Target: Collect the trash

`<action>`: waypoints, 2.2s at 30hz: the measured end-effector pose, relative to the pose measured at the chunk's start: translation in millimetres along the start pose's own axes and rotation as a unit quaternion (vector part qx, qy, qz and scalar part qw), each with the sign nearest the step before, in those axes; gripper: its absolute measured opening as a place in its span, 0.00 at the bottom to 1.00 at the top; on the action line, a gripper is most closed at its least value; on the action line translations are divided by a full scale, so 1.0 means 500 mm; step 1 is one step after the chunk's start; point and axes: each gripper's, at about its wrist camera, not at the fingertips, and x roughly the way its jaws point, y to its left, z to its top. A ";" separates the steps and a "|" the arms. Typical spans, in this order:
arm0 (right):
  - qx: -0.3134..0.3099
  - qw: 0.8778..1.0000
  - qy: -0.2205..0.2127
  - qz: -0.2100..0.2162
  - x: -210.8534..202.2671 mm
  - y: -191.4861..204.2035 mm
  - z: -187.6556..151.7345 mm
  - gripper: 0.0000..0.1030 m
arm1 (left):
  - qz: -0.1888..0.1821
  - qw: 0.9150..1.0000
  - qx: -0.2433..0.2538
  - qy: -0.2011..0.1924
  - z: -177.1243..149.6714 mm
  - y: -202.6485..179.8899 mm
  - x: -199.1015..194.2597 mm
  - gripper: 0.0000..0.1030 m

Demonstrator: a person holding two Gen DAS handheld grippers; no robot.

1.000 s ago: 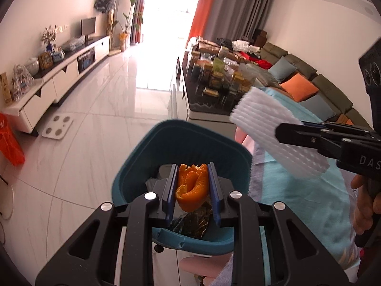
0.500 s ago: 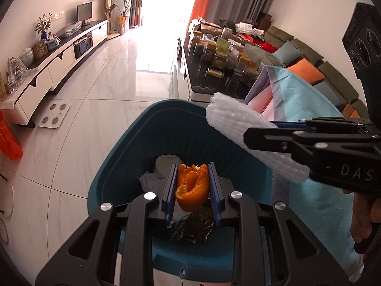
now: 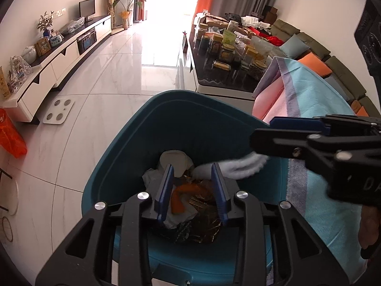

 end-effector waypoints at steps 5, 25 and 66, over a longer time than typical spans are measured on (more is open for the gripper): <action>0.009 1.000 -0.024 -0.006 -0.039 -0.012 0.001 0.35 | -0.001 1.000 -0.005 -0.008 -0.001 0.001 -0.005 0.64; 0.063 0.986 -0.149 -0.035 -0.252 -0.096 -0.096 0.80 | 0.018 0.991 -0.043 -0.123 0.012 0.002 -0.217 0.95; 0.199 0.847 -0.324 -0.371 -0.606 -0.195 -0.621 0.93 | -0.129 0.946 0.140 -0.262 -0.164 -0.465 -0.466 0.95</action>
